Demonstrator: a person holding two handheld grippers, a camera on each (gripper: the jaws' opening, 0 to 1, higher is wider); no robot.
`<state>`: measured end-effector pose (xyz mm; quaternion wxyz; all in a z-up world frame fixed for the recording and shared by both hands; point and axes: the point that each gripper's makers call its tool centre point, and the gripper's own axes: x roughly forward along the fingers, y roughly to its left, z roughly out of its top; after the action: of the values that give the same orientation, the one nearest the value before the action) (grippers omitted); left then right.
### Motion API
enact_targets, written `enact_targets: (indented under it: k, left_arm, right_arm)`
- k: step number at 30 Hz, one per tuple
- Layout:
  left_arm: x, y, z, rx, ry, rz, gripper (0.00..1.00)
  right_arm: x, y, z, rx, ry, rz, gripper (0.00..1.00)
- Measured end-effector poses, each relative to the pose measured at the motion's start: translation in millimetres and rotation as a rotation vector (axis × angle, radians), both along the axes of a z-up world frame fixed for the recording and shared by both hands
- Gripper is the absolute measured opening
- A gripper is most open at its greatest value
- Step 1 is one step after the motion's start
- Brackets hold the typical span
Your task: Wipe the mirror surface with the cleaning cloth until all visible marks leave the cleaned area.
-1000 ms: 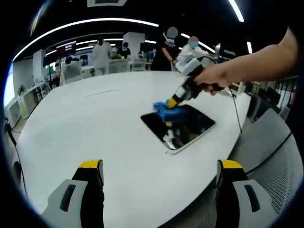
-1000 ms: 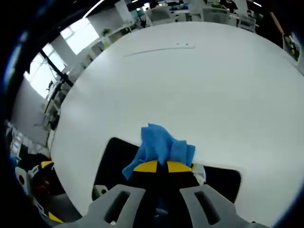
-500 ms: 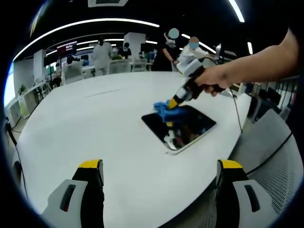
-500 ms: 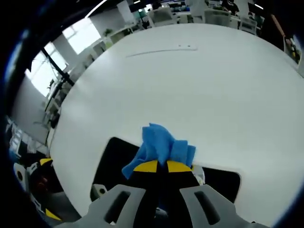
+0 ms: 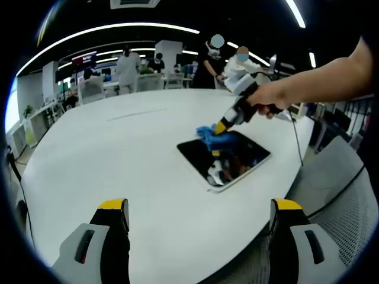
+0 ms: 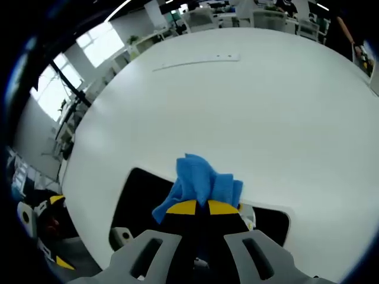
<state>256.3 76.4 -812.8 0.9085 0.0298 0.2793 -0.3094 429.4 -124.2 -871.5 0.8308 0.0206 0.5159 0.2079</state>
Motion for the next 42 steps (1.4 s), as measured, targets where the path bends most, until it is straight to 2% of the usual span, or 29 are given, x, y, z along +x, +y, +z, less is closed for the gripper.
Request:
enact_targets:
  k: [7,11,30,42]
  left_arm:
    - [1.0,1.3,3.7,-0.012,-0.010,0.013,0.99]
    - [-2.9,-3.5,0.9,0.001,0.004,-0.019,0.99]
    - [-1.0,-0.2,2.3,0.012,-0.009,-0.013,0.99]
    - [0.4,2.7,5.4,0.000,-0.017,0.016,0.99]
  right_arm:
    - [-0.3,-7.8,-0.2,-0.008,0.002,-0.012,0.00]
    - [-1.1,-8.7,0.2,0.007,0.009,-0.043,0.00]
    - [-4.9,-18.9,2.6,-0.027,0.011,-0.017,0.00]
    - [-5.3,-37.0,0.4,-0.043,0.052,-0.043,0.00]
